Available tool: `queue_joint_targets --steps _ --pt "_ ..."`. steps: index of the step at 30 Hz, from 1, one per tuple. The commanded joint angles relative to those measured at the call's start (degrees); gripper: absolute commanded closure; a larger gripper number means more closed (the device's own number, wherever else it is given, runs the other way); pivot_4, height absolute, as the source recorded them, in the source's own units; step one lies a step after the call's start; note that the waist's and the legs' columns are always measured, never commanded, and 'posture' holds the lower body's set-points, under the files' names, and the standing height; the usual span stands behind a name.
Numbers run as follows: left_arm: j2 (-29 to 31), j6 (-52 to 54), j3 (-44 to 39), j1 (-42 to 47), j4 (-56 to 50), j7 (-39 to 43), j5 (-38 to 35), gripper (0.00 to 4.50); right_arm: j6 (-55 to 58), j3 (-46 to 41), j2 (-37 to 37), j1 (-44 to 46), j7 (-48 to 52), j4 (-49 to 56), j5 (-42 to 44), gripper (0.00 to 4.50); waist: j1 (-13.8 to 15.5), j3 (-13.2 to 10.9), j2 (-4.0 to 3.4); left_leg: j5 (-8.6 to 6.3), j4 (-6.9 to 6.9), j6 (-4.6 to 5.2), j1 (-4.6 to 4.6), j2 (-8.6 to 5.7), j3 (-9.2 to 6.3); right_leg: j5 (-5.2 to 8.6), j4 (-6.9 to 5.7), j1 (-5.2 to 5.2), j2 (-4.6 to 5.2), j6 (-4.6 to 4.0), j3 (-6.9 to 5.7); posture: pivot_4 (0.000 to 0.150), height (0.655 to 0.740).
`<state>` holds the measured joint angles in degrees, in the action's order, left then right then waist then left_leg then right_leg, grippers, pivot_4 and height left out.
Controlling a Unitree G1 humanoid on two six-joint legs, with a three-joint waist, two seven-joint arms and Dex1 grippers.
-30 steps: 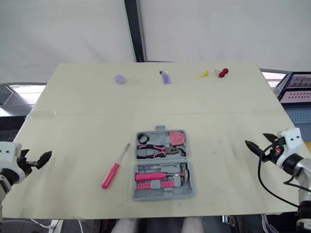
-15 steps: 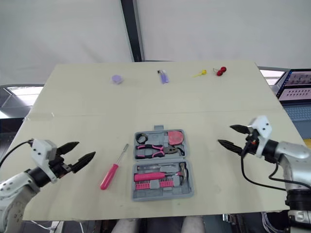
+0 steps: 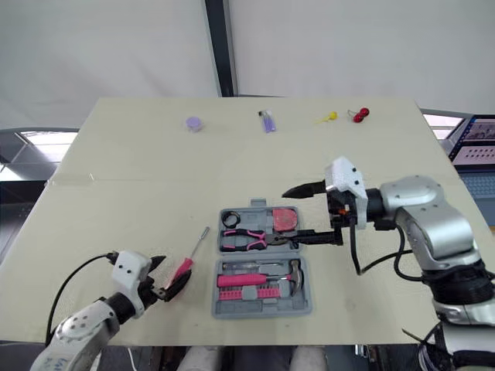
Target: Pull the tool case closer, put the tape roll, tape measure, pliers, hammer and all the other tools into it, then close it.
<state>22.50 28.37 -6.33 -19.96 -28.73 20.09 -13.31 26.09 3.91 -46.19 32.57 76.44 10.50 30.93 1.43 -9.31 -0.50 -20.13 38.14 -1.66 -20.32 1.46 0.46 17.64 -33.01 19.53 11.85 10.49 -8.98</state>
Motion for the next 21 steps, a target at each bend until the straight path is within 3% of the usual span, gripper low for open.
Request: queue_joint_targets --steps 1,21 --pt "-0.5 0.8 1.3 -0.8 -1.6 -1.8 1.7 0.07 -0.4 -0.2 0.6 1.8 1.0 0.3 0.7 0.0 0.0 0.0 0.0 0.0 0.0 0.0 0.0 0.0 0.0 0.0 0.0 0.0 0.0 0.0 0.0 0.15 0.74" --pt "0.7 18.6 5.6 5.4 -1.4 -4.8 4.0 0.07 -1.6 0.1 2.1 3.0 0.6 -2.5 -0.9 0.0 0.1 0.0 -0.1 0.0 0.02 -0.03 0.03 0.07 0.04 -0.01 -0.02 0.01 -0.07 -0.02 0.03 0.15 0.74"
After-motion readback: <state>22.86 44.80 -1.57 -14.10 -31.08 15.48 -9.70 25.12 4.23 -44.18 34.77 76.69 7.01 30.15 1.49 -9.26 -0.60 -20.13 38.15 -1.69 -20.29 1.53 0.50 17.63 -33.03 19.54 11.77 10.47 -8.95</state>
